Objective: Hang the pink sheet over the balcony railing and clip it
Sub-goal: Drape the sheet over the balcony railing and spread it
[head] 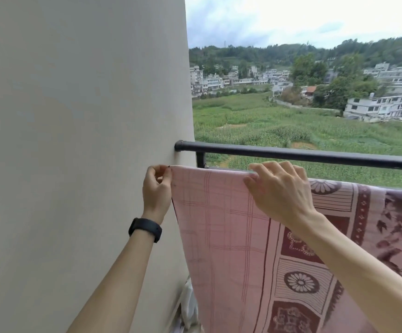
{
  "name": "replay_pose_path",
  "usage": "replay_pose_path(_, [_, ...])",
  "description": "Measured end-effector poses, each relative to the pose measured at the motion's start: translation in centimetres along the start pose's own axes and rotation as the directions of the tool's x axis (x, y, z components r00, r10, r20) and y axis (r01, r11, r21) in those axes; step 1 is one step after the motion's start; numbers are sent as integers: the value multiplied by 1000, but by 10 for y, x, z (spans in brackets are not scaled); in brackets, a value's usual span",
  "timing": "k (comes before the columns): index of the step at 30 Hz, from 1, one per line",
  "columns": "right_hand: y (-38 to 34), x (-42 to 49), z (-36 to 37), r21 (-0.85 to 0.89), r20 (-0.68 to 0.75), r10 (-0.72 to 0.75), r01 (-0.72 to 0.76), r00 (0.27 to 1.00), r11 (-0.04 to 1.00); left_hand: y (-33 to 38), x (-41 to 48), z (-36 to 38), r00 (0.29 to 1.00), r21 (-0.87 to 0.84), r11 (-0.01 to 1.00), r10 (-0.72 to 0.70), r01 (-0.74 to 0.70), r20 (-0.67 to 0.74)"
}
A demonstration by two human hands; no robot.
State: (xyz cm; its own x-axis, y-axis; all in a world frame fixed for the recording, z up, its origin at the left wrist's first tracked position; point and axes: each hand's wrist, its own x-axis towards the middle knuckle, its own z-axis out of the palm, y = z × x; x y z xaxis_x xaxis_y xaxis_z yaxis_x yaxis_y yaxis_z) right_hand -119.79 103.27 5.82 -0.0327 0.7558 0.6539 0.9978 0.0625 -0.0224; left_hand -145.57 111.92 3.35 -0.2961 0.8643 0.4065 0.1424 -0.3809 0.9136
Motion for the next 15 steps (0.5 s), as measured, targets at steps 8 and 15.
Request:
replay_pose_path(8, [12,-6,1,-64,120,44,-37,992,997,-16,-14,16,945,84,958,-284,274,164])
replay_pose_path(15, [16,-21,22,-108,-76,-28,20,997,994,-44,-62,8,933,-79,940,-313,331,179])
